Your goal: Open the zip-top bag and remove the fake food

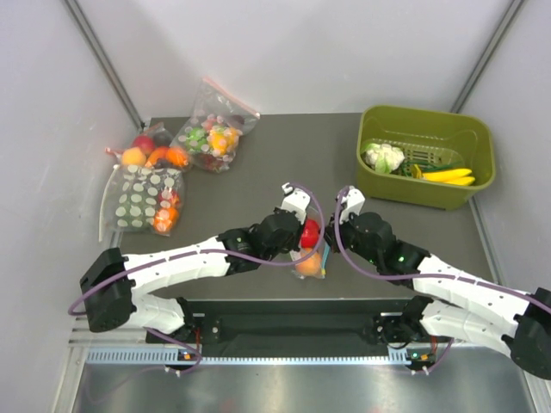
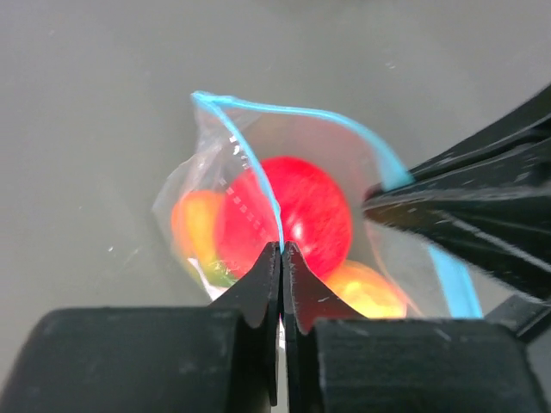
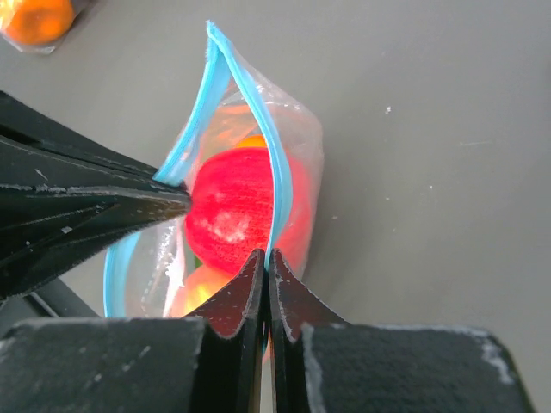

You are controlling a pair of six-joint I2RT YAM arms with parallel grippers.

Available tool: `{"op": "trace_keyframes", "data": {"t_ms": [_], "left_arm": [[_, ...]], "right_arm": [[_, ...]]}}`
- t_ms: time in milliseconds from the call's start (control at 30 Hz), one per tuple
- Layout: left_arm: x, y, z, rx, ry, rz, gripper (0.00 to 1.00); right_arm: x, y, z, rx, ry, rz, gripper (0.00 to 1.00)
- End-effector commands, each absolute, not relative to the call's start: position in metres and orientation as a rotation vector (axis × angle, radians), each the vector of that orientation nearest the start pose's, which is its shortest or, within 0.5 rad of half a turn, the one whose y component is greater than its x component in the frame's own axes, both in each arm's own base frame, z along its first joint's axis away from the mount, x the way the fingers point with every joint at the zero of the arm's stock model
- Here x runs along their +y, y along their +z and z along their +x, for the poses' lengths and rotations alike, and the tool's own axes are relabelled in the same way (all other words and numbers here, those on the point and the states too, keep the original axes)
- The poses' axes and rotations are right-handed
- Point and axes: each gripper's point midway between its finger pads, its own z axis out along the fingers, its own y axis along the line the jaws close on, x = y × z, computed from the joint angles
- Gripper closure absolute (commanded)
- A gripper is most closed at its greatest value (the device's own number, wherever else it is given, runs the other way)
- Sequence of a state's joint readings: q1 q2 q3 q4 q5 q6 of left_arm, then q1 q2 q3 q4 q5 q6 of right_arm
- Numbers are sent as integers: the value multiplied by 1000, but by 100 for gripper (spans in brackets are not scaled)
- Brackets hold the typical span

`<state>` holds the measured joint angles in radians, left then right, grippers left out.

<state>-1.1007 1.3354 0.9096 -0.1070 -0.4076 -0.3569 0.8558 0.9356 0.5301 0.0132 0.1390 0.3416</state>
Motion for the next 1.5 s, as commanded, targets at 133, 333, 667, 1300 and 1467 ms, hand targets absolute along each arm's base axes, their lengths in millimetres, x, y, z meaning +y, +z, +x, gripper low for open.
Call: {"op": "trace_keyframes", "data": {"t_ms": [133,333,667,1300,1467], "left_arm": [[-302,177,232,2008,-375,463,100],[-278,172,227,2021,-326,437,100],[-263,170,225,2015,-312,401,100],[-312,161,221,2005,-495,485,100],[-309,168,221,1988,-504,472,100]], "right_arm": [[221,147,227,1984,540,-341,100],[200,128,232,2043,427,-267,100],[188,117,233,2082,357,-242,100],[203,240,195,1773,685,-445,30],[231,247,183,1726,847,-527,32]]}}
